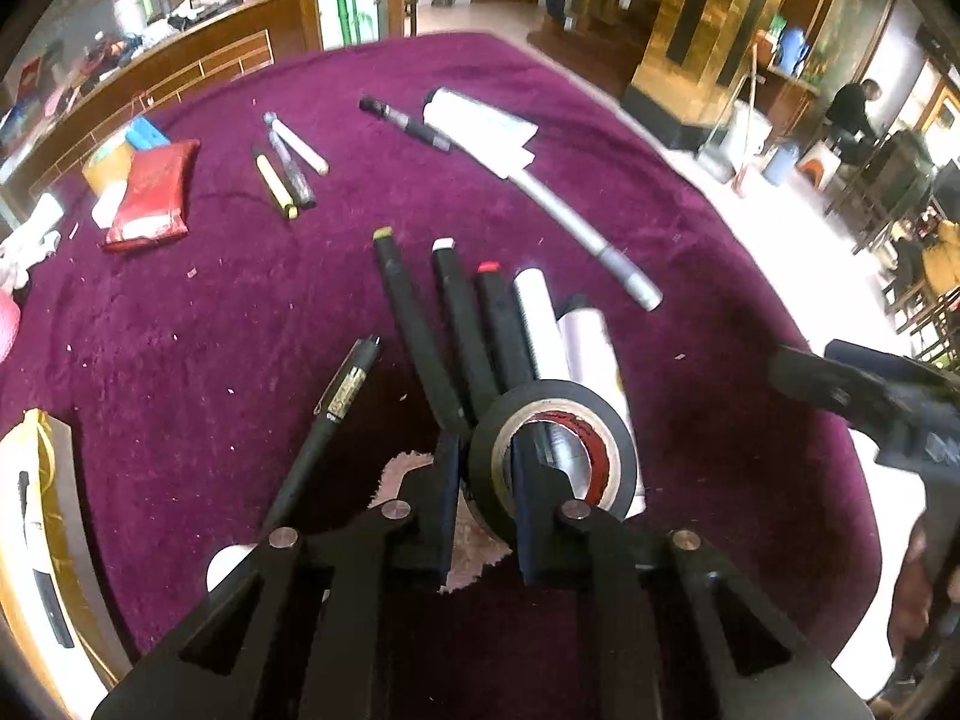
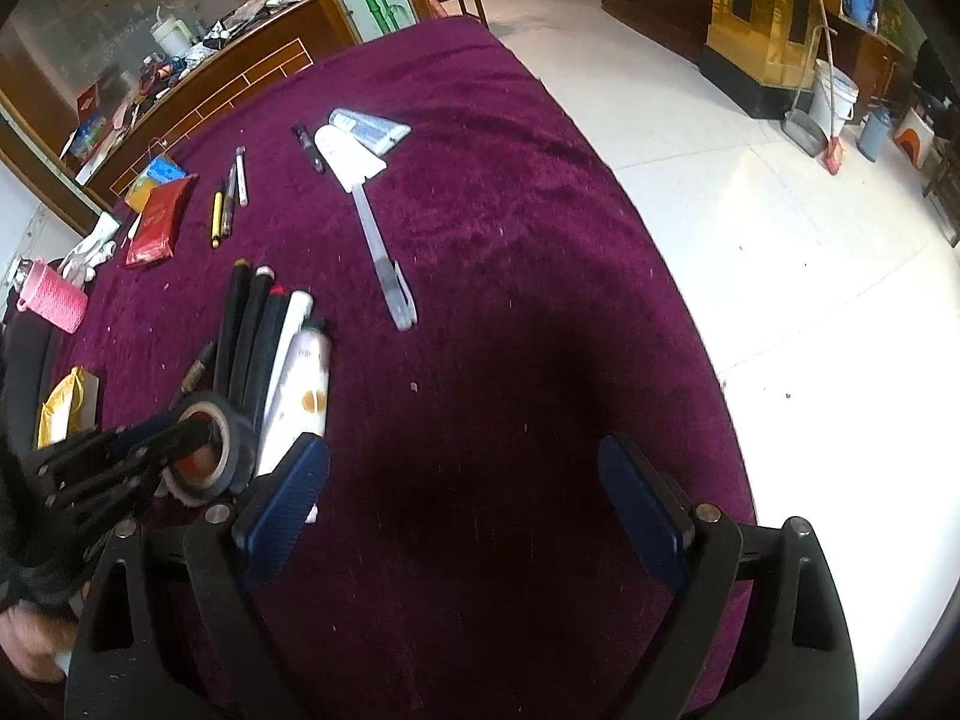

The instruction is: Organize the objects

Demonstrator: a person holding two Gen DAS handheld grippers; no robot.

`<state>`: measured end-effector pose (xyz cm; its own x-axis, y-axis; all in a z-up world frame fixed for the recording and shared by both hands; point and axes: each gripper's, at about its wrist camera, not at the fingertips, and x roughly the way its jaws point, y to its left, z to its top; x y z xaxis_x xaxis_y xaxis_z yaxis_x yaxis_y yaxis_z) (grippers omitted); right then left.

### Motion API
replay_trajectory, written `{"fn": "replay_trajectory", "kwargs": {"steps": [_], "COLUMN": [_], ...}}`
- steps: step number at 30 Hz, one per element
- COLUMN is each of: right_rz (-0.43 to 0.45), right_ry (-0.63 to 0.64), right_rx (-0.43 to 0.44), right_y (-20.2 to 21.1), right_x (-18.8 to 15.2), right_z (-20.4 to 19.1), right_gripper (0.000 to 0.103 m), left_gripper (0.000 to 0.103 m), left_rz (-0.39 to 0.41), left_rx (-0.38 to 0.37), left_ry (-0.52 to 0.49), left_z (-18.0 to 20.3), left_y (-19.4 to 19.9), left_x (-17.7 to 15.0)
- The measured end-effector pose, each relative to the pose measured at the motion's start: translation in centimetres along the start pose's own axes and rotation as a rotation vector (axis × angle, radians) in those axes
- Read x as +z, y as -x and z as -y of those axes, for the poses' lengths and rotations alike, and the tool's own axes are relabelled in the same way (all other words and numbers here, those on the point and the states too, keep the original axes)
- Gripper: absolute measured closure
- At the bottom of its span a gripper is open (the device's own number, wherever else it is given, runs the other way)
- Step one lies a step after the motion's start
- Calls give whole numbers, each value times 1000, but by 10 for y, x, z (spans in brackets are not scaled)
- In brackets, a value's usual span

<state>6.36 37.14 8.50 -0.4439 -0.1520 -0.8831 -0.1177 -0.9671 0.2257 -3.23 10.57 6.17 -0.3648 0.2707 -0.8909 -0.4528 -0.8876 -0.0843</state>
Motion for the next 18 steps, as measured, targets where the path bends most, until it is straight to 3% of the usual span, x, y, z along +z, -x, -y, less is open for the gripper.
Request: {"fn": "replay_trajectory", "kwargs": {"steps": [5, 10, 18], "right_rz": [4, 21, 2], "right_ry": [43, 172, 355], "right_rx": [-1, -59, -146], "right_y": [-9, -37, -93], "right_x": [24, 55, 85], "right_z": [-12, -38, -80], "right_gripper": [11, 11, 15], "left_gripper": [90, 90, 90], "left_rz": [74, 124, 182], "left_rx": [-80, -151, -112], "left_ry": [79, 180, 352], "left_z": [-10, -30, -81], "left_y": [38, 77, 125], "left_x": [-6, -23, -62]}}
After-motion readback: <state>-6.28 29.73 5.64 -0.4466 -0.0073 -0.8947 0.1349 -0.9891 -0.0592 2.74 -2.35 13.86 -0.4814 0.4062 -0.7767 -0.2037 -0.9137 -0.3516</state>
